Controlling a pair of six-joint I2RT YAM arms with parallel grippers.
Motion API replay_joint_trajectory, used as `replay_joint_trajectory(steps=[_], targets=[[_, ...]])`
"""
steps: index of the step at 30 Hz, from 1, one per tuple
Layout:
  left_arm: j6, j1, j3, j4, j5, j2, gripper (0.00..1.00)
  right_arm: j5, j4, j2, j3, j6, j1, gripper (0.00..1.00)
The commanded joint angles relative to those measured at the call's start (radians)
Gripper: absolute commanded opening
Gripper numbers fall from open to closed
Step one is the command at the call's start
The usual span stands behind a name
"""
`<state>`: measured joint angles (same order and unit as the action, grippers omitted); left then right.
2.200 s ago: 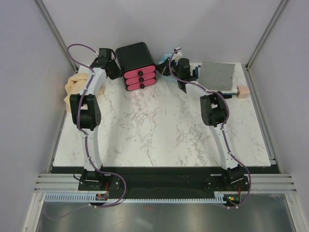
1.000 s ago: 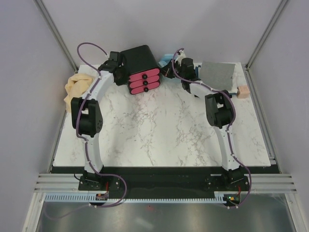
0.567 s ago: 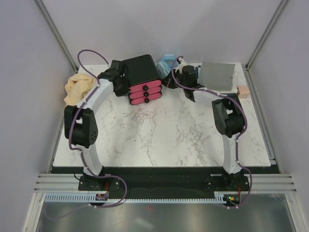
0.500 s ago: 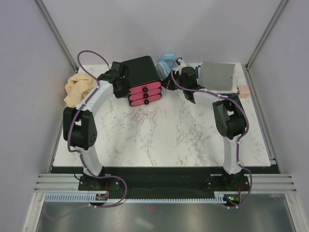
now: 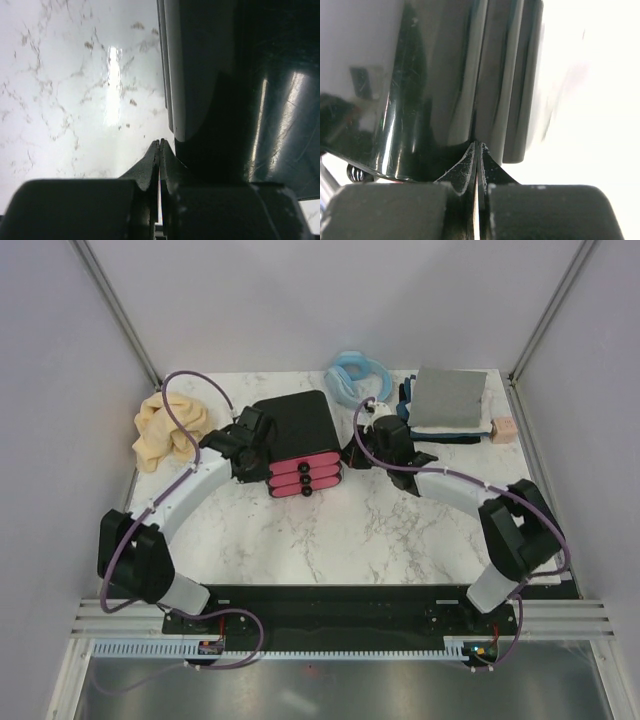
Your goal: Fold and stack the t-shirts
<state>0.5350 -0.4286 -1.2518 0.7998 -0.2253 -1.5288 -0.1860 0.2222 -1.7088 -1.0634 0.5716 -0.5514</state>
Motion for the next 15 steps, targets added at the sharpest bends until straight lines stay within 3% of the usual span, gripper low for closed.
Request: replay_joint_trajectory(steps=[1, 8, 10, 12, 15], targets=[[0.109, -0.186, 0.079, -0.284, 0.345, 0.119, 0.02, -0.408, 0.020, 0.217, 0.058, 0.097, -0.269, 0.00], [0.158, -0.237, 0.167, -0.206, 0.314, 0.303, 0.02, -0.331, -0.210, 0.472, 0.111, 0.070, -0.285, 0.00], [0.157, -0.237, 0.149, -0.150, 0.271, 0.346, 0.02, -0.284, -0.323, 0.511, 0.095, 0.027, -0.285, 0.11], [0.137, -0.237, 0.117, -0.081, 0.183, 0.366, 0.10, -0.203, -0.412, 0.561, 0.074, -0.008, -0.282, 0.26], [0.111, -0.236, 0.048, -0.028, 0.075, 0.392, 0.31, -0.110, -0.480, 0.598, 0.046, -0.084, -0.280, 0.39]])
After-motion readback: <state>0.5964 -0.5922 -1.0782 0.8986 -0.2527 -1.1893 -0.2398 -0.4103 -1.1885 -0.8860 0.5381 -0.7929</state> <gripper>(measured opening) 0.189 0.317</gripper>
